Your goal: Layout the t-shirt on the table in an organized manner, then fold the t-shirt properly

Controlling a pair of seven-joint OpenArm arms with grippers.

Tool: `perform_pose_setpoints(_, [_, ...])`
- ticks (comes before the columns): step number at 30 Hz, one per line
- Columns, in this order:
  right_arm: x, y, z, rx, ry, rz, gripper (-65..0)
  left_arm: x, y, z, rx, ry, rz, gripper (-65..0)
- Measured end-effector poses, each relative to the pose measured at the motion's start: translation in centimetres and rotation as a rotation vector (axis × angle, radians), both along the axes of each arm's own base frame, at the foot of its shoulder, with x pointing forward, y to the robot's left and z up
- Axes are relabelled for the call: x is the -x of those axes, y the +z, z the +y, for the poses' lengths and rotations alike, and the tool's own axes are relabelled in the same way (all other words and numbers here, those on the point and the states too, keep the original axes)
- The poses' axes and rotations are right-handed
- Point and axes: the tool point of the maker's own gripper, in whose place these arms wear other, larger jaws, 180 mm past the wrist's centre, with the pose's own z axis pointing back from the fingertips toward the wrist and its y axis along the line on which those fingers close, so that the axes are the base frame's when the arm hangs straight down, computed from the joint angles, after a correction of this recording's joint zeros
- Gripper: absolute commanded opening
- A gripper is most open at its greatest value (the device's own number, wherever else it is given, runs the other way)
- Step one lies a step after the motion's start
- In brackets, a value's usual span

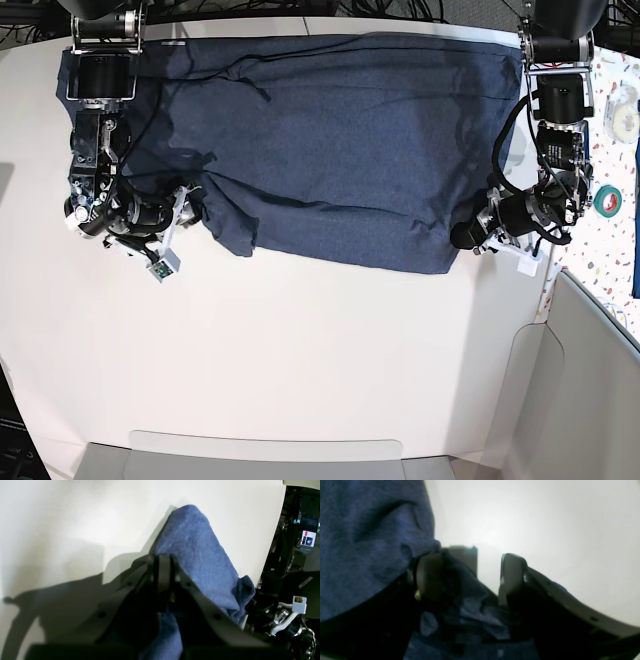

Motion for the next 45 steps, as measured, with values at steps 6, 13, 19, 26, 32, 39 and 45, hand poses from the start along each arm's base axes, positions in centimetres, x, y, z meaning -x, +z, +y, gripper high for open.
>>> perform_pose_setpoints(6, [-0.5, -0.2, -0.9, -0.005, -0.060, 0.018, -65.0, 0.0, 0.0, 0.0, 0.000, 0.001, 0.000, -65.0])
perform_pose_setpoints(13, [-3.4, -0.9, -1.7, -0.081, -0.199, 0.060, -65.0, 0.0, 0.0, 0.0, -0.001, 0.000, -0.001, -65.0])
perform_pose_setpoints(19, [-5.2, -0.2, -1.9, -0.093, -0.220, 0.042, -65.0, 0.2, -0.2, 0.0, -0.001, 0.002, 0.003, -65.0])
perform_pose_setpoints(26, [-7.0, 1.1, -2.2, -0.089, -0.230, -0.024, -65.0, 0.4, -0.4, 0.1, -0.001, 0.009, -0.002, -65.0])
perform_pose_setpoints(32, [-9.5, 3.1, -1.7, -0.119, -0.235, -0.060, -65.0, 0.8, -0.7, 0.0, 0.000, 0.013, 0.000, -65.0])
perform_pose_setpoints(39, [-12.1, 5.7, -0.8, -0.152, -0.233, -0.104, -65.0, 0.8, -0.8, 0.0, 0.002, 0.014, 0.002, -65.0])
perform_pose_setpoints(45, [-12.1, 5.6, -0.2, -0.165, -0.228, -0.103, -65.0, 0.9, -0.8, 0.0, 0.003, 0.014, 0.002, -65.0])
